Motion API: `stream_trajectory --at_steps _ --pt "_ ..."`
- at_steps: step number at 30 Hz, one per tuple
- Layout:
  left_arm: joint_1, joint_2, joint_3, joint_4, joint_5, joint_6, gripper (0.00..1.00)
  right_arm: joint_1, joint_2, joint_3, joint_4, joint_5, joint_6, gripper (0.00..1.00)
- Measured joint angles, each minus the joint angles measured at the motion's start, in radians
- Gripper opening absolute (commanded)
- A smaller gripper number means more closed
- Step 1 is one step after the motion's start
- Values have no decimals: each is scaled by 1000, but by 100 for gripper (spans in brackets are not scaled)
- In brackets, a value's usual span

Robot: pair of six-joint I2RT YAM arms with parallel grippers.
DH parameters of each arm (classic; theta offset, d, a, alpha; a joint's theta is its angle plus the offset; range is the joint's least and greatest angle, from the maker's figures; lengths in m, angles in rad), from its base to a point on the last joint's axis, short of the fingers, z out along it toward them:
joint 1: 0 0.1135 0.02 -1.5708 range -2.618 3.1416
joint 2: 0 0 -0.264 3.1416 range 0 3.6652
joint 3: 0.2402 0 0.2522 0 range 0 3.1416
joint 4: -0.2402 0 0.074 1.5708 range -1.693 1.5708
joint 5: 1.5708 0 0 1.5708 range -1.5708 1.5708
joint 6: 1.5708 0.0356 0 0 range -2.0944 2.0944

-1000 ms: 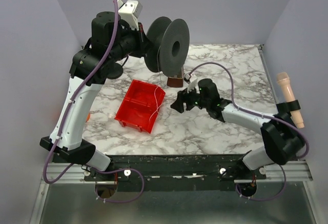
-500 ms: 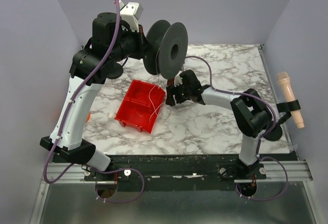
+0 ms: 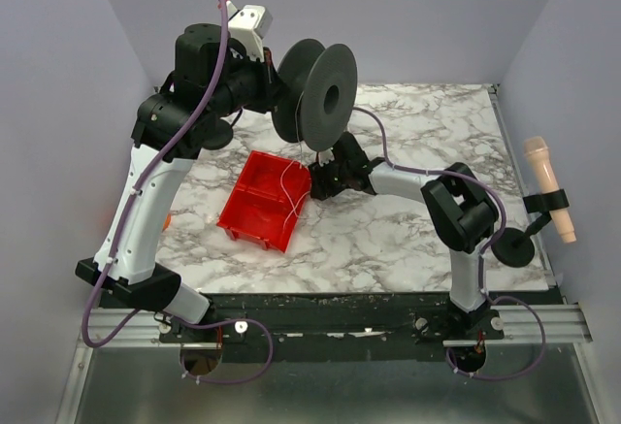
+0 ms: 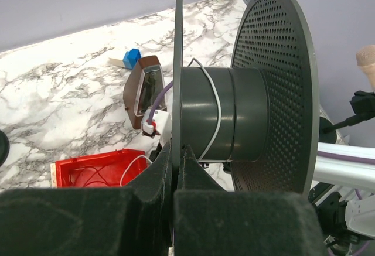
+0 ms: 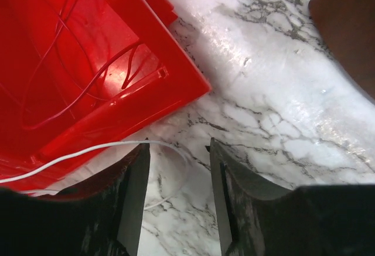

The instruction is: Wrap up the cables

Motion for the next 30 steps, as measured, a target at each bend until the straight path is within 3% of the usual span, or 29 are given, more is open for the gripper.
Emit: stream_trajectory --at_steps 7,11,22,30 --pt "0 0 0 0 2 4 0 1 3 -14 15 -9 -9 12" --pt "0 0 0 0 4 5 0 2 1 -28 27 -28 -22 1" --pt "0 -3 -49 0 30 23 0 -16 -249 -303 62 -13 85 1" --pt "0 -24 -132 -19 84 56 0 -187 -473 -427 154 -66 221 1"
